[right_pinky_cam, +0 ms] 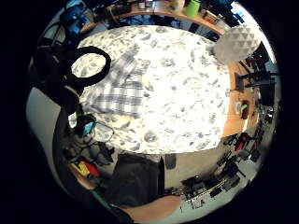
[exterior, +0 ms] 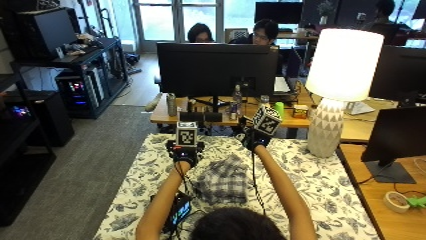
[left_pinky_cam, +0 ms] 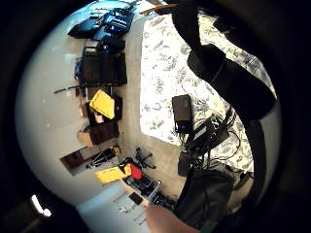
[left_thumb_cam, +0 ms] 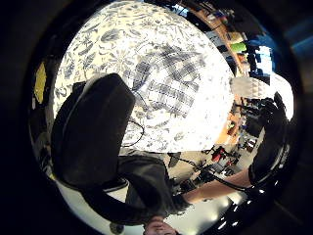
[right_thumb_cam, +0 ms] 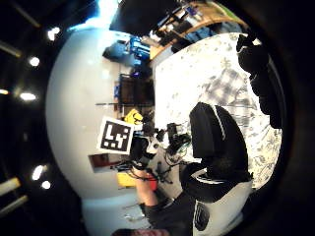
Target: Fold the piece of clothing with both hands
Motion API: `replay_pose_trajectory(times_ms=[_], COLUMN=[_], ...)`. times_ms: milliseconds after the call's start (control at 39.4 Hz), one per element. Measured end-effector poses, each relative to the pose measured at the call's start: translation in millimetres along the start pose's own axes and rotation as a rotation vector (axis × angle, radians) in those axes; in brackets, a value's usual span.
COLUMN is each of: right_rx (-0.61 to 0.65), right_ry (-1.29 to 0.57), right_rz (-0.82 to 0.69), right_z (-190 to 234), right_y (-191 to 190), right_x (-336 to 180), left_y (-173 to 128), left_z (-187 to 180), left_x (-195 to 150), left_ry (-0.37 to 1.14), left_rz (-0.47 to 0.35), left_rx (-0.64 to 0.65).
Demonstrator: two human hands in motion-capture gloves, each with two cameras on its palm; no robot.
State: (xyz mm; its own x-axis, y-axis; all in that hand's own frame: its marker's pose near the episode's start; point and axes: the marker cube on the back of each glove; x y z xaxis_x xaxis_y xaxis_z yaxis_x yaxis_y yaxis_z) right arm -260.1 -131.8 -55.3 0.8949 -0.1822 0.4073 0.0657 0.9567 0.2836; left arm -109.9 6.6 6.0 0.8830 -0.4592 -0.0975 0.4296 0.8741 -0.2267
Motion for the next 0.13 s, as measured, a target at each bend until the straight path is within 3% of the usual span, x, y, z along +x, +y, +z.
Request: replay_pose_trajectory(times_ms=[51,127], right_rx=[0.011,0.018], right_ry=[0.021,0.031], right_rz=[0.003,0.007], right_z=[-5.7,-6.9], right_y=[-2.1,-5.2], right_x=[6.4,11.3], left_y=[8.4,-0.6], left_z=[0.2,-2.5], left_x=[5.8,10.4], left_ry=[-0.009,-0.010], left_rz=[0.022,0.022], left_rx=[-0.082,0.013])
